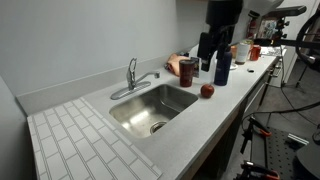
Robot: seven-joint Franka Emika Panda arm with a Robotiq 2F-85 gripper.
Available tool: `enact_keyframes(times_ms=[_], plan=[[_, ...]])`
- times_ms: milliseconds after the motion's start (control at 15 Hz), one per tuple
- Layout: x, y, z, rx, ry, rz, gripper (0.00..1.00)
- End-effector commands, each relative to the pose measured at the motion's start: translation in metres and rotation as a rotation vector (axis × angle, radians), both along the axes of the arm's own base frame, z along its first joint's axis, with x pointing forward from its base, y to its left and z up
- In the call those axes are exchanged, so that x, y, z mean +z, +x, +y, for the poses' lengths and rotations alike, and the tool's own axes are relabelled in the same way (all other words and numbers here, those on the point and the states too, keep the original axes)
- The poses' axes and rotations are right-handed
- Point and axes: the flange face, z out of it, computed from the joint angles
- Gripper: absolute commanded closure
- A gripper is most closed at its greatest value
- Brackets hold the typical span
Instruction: Push the handle of the tap down
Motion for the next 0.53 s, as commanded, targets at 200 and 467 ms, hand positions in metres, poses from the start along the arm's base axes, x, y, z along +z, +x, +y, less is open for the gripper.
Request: enact_keyframes(times_ms=[200,467], plan=[[0.0007,0.0004,0.0001,-0.003,0.001,-0.002,0.0],[0.0006,0.0005,0.0001,-0.003,0.001,-0.002,0.0]])
